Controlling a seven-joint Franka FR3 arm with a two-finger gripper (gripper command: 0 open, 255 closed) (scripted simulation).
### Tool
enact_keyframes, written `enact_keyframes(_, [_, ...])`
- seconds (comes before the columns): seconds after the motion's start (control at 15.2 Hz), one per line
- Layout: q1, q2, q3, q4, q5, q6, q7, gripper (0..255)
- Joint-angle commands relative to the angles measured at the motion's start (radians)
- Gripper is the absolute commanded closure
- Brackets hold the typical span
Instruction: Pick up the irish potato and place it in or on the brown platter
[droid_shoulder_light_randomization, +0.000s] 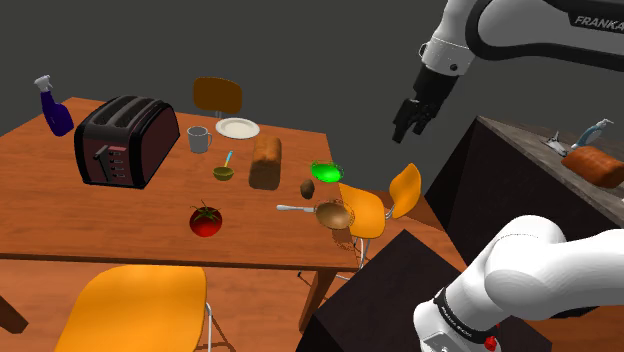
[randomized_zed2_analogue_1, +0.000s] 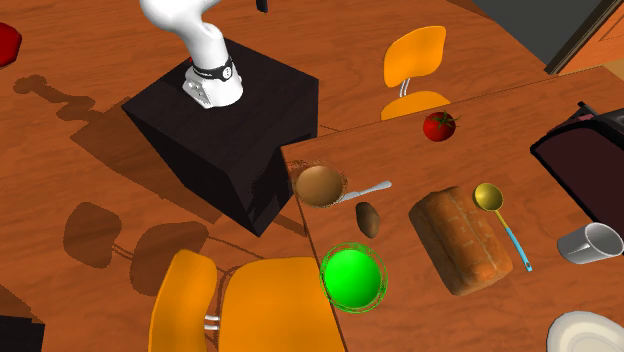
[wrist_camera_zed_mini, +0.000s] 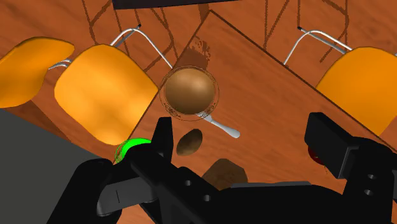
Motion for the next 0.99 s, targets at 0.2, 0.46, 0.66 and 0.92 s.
enact_keyframes(0.2, [-0.009, 0.078, 0.016, -0.026, 0.004, 0.098, 0.056, 0])
enact_keyframes(0.46, [-0.021, 0.2, 0.034, -0.039, 0.004, 0.225, 0.129, 0])
enact_keyframes(0.66, [-0.03, 0.302, 0.046, -0.033, 0.001, 0.315, 0.184, 0])
enact_keyframes(0.92, [-0.043, 0.448, 0.058, -0.005, -0.008, 0.423, 0.257, 0])
